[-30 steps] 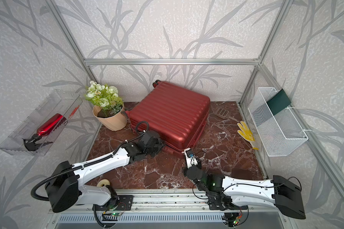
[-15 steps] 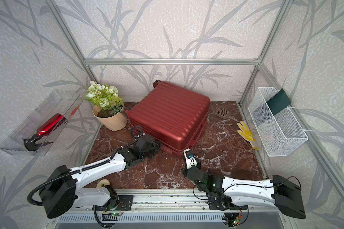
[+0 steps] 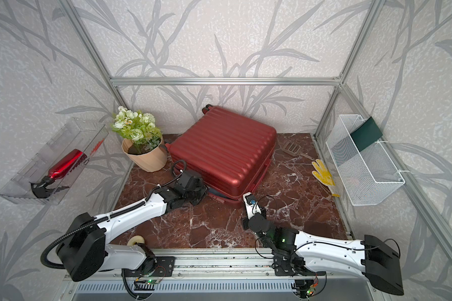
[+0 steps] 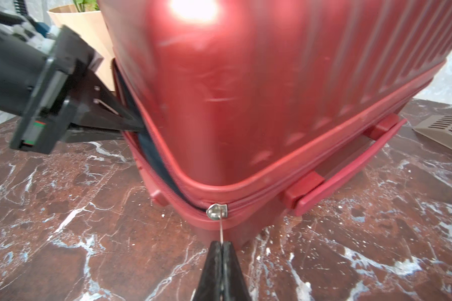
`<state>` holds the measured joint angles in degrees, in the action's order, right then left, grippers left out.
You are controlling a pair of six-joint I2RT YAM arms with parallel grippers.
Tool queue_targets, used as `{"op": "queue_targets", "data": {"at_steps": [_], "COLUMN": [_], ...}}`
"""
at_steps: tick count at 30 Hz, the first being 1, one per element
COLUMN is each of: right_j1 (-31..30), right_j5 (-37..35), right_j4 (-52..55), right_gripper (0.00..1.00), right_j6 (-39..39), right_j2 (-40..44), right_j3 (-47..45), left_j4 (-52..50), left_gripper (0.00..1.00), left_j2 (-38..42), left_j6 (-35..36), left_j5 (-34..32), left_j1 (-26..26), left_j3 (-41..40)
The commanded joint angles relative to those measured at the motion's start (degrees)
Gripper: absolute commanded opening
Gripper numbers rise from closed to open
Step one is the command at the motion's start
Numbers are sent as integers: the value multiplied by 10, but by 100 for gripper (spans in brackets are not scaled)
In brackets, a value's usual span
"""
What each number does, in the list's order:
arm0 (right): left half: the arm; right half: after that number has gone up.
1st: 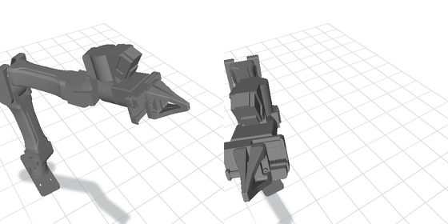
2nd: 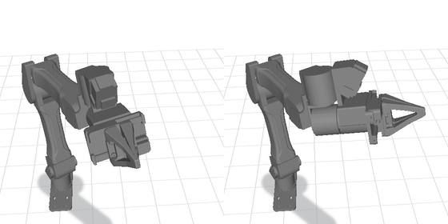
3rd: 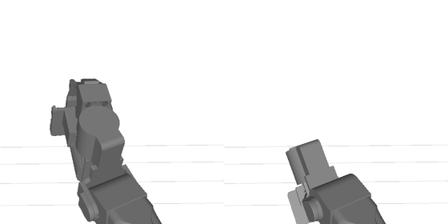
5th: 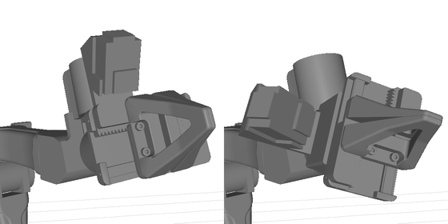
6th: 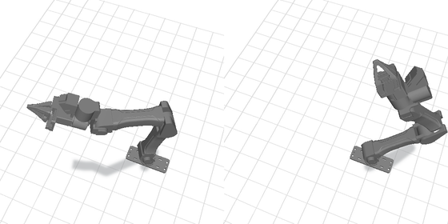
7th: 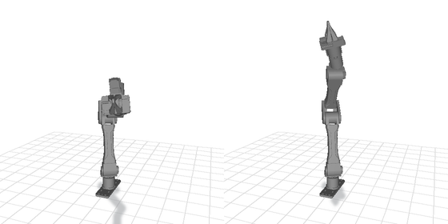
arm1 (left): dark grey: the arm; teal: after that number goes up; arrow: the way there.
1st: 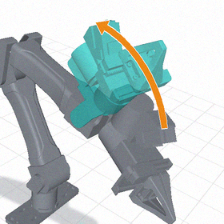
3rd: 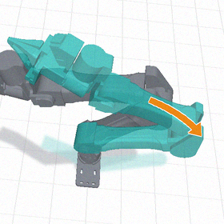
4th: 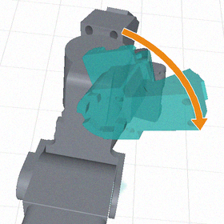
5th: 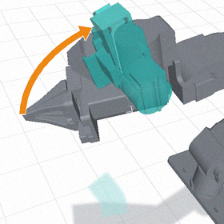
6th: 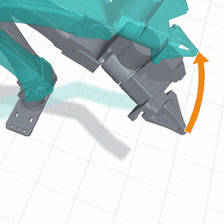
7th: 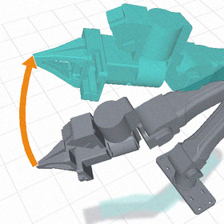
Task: Open the suitcase zippers
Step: Unzip the zipper on the suitcase.
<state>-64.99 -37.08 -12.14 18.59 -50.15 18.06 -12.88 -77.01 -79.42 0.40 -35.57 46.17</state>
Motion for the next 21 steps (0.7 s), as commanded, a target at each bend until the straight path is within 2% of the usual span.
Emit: {"op": "queue_targets", "data": {"at_steps": [1,5,12,16,21], "right_j1": [58,140,316,428,538], "right_j5": [-15,-7,39,91,173], "right_j4": [63,63,-17,-64,-124], "right_gripper": [0,0,0,0,0], "right_j6": [-14,-30,-20,2,36], "right_j2": [14,-1,-51,-117,-230], "right_j3": [14,18,35,63,119], "left_j4": [-65,-101,-150,-179,-204], "left_gripper": [0,0,0,0,0], "left_j2": [-5,-18,-17,11,47], "left_j6": [132,202,338,381,383], "left_j5": [-86,-38,28,12,-32], "left_j1": [53,75,78,79,90], "left_j3": [6,28,38,27,17]}}
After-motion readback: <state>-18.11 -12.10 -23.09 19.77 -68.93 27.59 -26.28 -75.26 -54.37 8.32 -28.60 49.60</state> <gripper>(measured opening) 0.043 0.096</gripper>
